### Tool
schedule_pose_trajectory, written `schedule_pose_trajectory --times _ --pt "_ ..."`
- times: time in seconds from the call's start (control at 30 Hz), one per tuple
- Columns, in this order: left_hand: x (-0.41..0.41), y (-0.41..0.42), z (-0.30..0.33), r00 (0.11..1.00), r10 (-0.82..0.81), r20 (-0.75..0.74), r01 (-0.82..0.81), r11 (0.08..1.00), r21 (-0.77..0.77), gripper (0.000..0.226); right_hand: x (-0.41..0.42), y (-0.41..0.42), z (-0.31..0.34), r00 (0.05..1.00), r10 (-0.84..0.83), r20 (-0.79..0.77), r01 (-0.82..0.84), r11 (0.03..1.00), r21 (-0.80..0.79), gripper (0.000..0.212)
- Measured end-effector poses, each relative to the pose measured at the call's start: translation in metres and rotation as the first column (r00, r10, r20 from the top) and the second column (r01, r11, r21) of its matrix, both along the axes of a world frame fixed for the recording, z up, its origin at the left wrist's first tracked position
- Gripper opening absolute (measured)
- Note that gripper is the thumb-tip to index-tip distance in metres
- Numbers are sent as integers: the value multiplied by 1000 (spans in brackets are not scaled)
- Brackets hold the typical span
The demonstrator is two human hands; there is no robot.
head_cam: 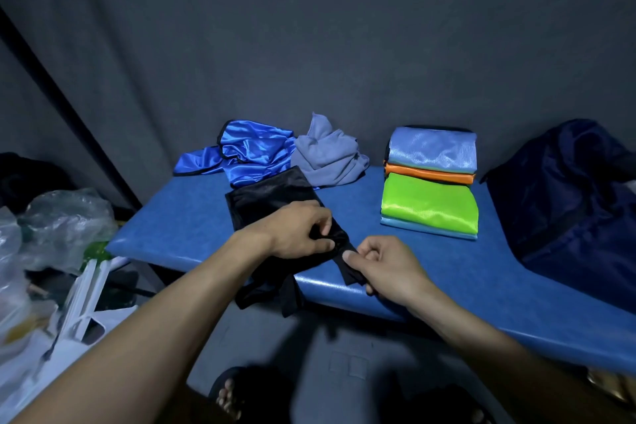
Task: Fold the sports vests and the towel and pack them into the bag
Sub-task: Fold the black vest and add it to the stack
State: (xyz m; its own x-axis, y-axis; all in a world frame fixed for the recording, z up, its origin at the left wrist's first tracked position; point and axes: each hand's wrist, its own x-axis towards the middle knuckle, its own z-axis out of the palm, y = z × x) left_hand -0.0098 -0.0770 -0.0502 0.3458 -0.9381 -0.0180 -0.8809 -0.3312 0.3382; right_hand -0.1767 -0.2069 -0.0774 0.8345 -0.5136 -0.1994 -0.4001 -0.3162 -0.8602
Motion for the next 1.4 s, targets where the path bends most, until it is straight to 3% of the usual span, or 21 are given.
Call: schedule_pose_trajectory --times 0.1,0.2,0.37,0.5,0.57,0.63,0.7,0.77,0.9,1.07,1.27,1.4 --pt "4 6 2 1000 -15 -20 13 998 -59 22 4 2 6 999 -39 1 39 999 -29 37" --pt "10 14 5 998 -48 -40 43 993 -107 20 4 1 7 994 24 -105 -31 997 -68 39" --pt "15 23 6 997 -70 -33 67 994 -90 21 3 3 -2 975 84 -207 -158 913 -377 40" --pt "10 23 -4 998 -66 -25 64 995 -71 22 -1 4 6 969 150 -194 -206 928 -310 47" --pt "9 23 -5 999 -45 -24 43 996 -78 23 -5 10 7 941 171 -292 -284 868 -408 58" --pt "9 23 -4 999 -27 -37 24 996 -80 25 -5 20 5 939 120 -323 -296 762 -576 49" --pt "9 23 -5 999 -20 -43 17 997 -75 28 -5 27 4 956 83 -281 -250 732 -634 34" --pt "8 23 -5 999 -14 -44 11 997 -74 30 -6 27 4 960 83 -266 -238 743 -626 28" --pt "8 24 -5 999 1 -42 -3 998 -62 26 -10 22 2 967 111 -230 -228 779 -584 37" --pt "6 22 -5 1000 -2 -16 1 998 -70 15 -15 6 1 952 160 -263 -260 875 -409 50" --pt "2 24 -3 999 -15 -43 13 999 -39 16 -18 3 4 933 206 -296 -334 805 -491 37" --pt "-3 25 4 992 15 -127 -16 1000 -11 16 -19 6 13 942 271 -198 -333 826 -456 52"
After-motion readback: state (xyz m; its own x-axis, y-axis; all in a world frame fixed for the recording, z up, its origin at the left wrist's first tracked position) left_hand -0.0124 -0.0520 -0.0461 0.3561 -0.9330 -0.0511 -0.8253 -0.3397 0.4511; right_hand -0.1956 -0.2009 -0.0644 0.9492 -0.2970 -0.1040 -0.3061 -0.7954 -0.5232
